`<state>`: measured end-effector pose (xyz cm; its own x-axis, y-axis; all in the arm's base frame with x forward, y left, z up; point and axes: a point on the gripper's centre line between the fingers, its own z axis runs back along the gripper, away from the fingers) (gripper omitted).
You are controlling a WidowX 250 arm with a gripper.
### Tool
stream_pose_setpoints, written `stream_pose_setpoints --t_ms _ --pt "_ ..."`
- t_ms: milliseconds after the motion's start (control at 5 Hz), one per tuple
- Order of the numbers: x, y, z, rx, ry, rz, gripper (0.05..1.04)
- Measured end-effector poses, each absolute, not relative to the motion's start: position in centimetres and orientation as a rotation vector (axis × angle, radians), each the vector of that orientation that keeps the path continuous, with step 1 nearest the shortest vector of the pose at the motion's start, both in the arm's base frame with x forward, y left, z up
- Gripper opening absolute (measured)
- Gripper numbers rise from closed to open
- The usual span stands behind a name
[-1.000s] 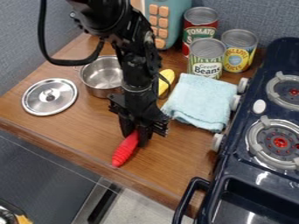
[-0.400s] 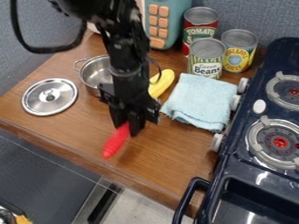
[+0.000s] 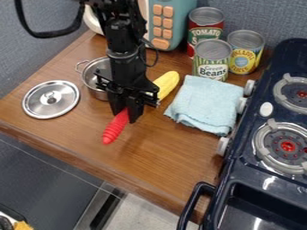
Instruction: Move the red fork to the right of the sliver lid
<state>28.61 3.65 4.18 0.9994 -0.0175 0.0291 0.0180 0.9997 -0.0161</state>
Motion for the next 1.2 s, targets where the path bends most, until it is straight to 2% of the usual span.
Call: stream_pose_setpoints --t_ms 600,1200 --pt "27.7 6.0 2.0 0.004 0.063 0.068 0.339" --pt "27.6 5.9 1.4 0.004 0.081 0.075 0.339"
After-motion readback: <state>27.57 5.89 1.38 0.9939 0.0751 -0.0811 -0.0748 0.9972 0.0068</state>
